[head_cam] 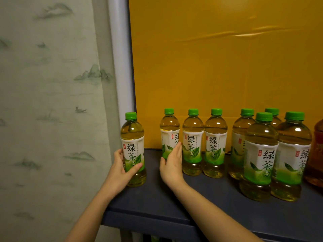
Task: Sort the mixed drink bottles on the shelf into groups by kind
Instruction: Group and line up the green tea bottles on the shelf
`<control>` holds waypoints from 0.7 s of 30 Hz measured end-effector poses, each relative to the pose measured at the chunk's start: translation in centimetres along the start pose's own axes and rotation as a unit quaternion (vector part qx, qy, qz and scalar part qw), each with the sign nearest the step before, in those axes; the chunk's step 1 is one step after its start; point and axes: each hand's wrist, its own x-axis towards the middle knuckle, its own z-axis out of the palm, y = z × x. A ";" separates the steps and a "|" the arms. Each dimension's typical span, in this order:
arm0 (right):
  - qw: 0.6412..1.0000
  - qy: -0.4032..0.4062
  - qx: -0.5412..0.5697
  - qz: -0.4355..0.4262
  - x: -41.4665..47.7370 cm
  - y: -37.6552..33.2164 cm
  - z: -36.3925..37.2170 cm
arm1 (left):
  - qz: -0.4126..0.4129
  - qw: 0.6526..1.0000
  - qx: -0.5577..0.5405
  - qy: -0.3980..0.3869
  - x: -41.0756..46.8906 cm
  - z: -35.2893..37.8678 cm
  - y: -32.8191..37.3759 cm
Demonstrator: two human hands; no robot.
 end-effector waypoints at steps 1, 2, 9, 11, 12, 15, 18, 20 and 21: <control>1.000 0.002 0.000 0.001 0.0 -0.1 0.3 | 0.001 1.000 -0.003 -0.001 0.1 0.0 -0.1; 1.000 0.001 0.001 -0.002 -0.1 -0.1 0.5 | 0.002 1.000 -0.005 -0.002 0.1 -0.1 -0.3; 0.999 0.011 0.025 0.017 0.9 -0.1 1.1 | -0.002 0.999 -0.035 -0.007 0.3 -0.3 -1.0; 0.998 0.011 0.035 0.045 1.8 0.0 1.1 | 0.000 0.999 -0.037 -0.011 0.3 -0.5 -1.1; 0.998 0.016 0.035 0.055 2.3 0.0 1.1 | -0.001 0.999 -0.038 -0.012 0.3 -0.5 -1.2; 0.997 0.032 0.025 0.062 2.7 0.2 1.0 | -0.003 0.999 -0.048 -0.008 0.4 -0.6 -1.2; 0.999 0.016 0.001 0.046 1.9 0.2 0.8 | -0.004 0.999 -0.045 0.009 0.3 -0.8 -1.2; 0.999 0.010 -0.017 0.029 0.7 0.2 0.4 | -0.002 0.999 -0.043 0.010 0.0 -1.0 -0.9; 0.999 0.009 -0.022 0.022 0.0 0.1 0.2 | 0.002 0.999 -0.043 0.006 -0.3 -1.0 -0.7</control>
